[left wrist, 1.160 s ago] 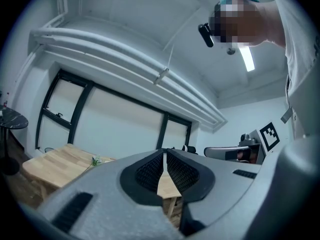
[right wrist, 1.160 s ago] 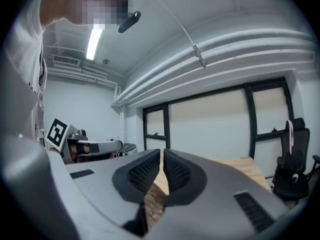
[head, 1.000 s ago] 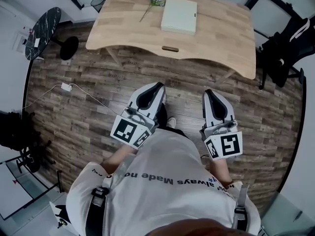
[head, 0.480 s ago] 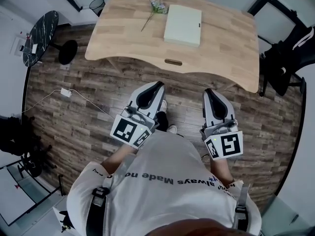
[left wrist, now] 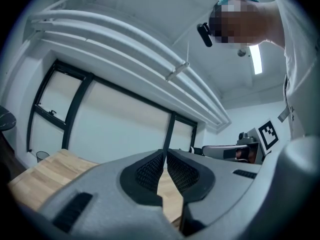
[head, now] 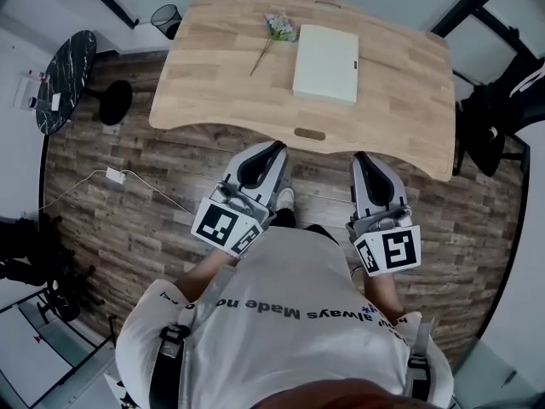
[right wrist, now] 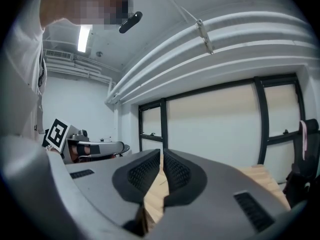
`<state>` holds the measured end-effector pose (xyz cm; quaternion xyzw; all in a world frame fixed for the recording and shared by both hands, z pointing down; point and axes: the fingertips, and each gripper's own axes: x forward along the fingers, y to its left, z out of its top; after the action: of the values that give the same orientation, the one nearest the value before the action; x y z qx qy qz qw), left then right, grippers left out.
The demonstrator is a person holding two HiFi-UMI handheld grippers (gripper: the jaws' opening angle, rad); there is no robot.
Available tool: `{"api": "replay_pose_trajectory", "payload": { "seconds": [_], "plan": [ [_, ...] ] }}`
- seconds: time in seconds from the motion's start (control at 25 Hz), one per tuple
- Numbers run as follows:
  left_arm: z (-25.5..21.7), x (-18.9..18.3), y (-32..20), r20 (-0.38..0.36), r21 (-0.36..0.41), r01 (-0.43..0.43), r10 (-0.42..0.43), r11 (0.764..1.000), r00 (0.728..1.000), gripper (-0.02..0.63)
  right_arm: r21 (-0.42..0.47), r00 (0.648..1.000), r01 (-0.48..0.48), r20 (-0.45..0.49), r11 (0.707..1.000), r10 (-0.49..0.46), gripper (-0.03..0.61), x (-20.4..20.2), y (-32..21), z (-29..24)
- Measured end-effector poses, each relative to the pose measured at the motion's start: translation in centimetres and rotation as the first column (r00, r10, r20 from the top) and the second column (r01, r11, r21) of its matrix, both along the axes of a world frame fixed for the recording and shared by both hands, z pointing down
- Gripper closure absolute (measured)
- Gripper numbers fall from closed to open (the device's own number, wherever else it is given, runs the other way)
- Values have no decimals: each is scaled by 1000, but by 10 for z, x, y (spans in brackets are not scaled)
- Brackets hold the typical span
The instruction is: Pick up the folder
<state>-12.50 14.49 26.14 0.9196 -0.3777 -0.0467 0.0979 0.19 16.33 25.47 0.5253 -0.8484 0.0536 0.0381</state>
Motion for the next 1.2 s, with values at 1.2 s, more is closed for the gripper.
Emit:
{"api": "replay_pose_trajectory", "payload": {
  "seconds": [1.2],
  "plan": [
    [8,63,-165,-5,-23,-11,11,1000,1000,588,-16,1000,-24,-4,1000,24,554,67,-164,11]
  ]
}}
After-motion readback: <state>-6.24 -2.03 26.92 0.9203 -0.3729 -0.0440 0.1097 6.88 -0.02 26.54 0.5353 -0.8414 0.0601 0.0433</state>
